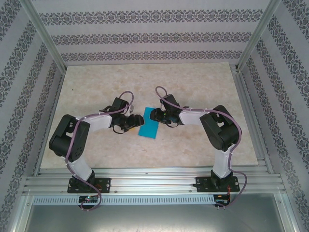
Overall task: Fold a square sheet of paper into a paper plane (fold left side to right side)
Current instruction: Third fold the triangle at the center of the table.
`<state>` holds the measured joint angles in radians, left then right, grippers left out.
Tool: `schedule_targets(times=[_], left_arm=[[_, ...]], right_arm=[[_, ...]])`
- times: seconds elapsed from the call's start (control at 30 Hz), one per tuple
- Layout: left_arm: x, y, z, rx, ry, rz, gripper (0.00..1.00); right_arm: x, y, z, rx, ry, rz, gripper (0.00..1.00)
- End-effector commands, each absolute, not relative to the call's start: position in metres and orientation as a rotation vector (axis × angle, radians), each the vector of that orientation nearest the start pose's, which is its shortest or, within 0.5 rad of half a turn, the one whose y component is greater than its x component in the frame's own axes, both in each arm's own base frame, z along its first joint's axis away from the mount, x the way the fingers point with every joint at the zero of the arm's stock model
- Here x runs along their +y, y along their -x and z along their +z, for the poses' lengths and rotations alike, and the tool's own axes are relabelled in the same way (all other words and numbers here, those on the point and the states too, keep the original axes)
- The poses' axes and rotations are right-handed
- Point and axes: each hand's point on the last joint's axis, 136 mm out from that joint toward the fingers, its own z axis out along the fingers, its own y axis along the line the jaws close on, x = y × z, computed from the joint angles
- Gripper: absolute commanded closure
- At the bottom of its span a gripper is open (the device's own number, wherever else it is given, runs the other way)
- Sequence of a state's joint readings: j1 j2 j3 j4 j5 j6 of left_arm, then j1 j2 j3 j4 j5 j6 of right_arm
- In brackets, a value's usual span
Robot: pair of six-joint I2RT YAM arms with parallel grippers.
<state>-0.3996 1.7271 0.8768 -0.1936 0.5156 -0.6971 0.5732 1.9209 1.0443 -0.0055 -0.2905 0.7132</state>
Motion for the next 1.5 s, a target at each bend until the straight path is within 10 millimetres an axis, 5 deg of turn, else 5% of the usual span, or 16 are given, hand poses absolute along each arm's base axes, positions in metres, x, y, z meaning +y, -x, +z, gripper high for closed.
schedule_targets(times=[0.0,0.63,1.1,1.27,1.47], left_arm=[[-0.238,-0.334,0.048,2.717,0.203,-1.102,0.35],[-0.266,-0.340,0.046,2.712,0.150,-1.196,0.54],[-0.269,-0.354,0.049,2.703,0.136,-1.170,0.62],[-0.269,-0.354,0.046,2.716,0.139,-1.156,0.78],[-0.269,-0.349,0.047,2.719,0.144,-1.157,0.96]], right_arm=[[0.294,-0.365,0.026,2.616,-0.031,0.891,0.56],[0.295,-0.363,0.029,2.609,-0.028,0.915,0.56],[0.295,-0.363,0.028,2.608,-0.023,0.926,0.56],[0.294,-0.366,0.036,2.582,-0.019,0.946,0.56],[0.282,-0.369,0.068,2.490,0.013,0.966,0.53]])
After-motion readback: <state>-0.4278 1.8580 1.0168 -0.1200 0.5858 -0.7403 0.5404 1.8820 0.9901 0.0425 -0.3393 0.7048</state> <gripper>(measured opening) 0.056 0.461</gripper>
